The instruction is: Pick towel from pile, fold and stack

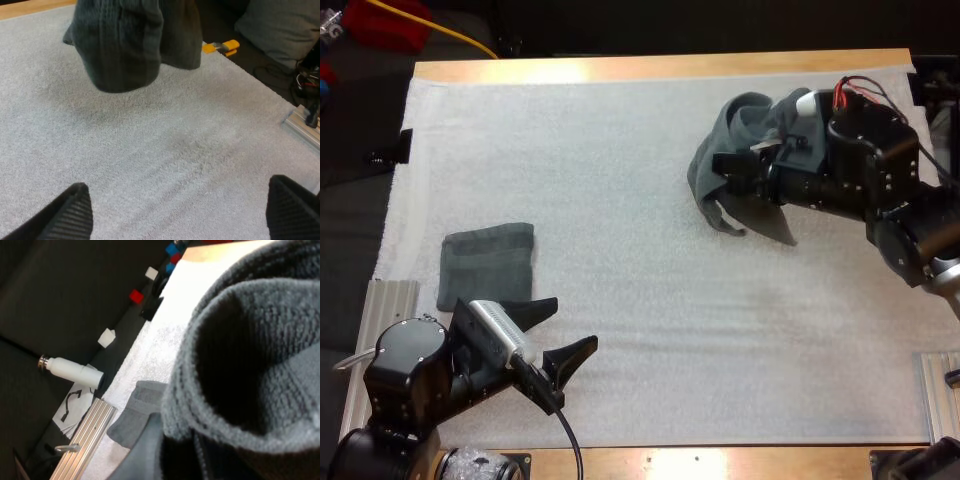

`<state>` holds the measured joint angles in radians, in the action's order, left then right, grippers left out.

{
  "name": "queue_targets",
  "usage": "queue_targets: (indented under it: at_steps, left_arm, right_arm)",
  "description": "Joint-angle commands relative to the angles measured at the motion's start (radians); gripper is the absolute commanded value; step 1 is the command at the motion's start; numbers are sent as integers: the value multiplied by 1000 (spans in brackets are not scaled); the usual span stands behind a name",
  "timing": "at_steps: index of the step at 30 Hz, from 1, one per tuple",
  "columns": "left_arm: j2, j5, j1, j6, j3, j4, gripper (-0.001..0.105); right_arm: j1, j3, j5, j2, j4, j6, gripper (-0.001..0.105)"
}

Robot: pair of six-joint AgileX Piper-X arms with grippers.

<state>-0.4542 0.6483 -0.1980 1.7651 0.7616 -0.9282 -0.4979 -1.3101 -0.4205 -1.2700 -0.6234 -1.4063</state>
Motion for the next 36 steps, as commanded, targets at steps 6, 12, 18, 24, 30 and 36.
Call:
queue_targets:
  at_steps: [6, 12, 18, 24, 30, 36]
  left_arm:
    - [1, 8, -4, 7, 8, 6, 69]
    - [1, 8, -4, 7, 8, 6, 69]
    - [1, 8, -4, 7, 8, 6, 69]
    - [1, 8, -4, 7, 8, 6, 69]
    - [1, 8, -4, 7, 8, 6, 69]
    - [1, 8, -4, 7, 8, 6, 69]
  right_arm:
    - [-48, -10, 45, -15, -45, -3, 1]
    - [-170, -10, 87, -58, -98, -11, 1]
    - [-277, -10, 144, -41, -203, -21, 1]
    - [-354, -10, 256, 1, -306, -25, 1]
    - [-368, 14, 293, -14, -345, -28, 1]
    - [-364, 81, 354, -86, -207, -28, 1]
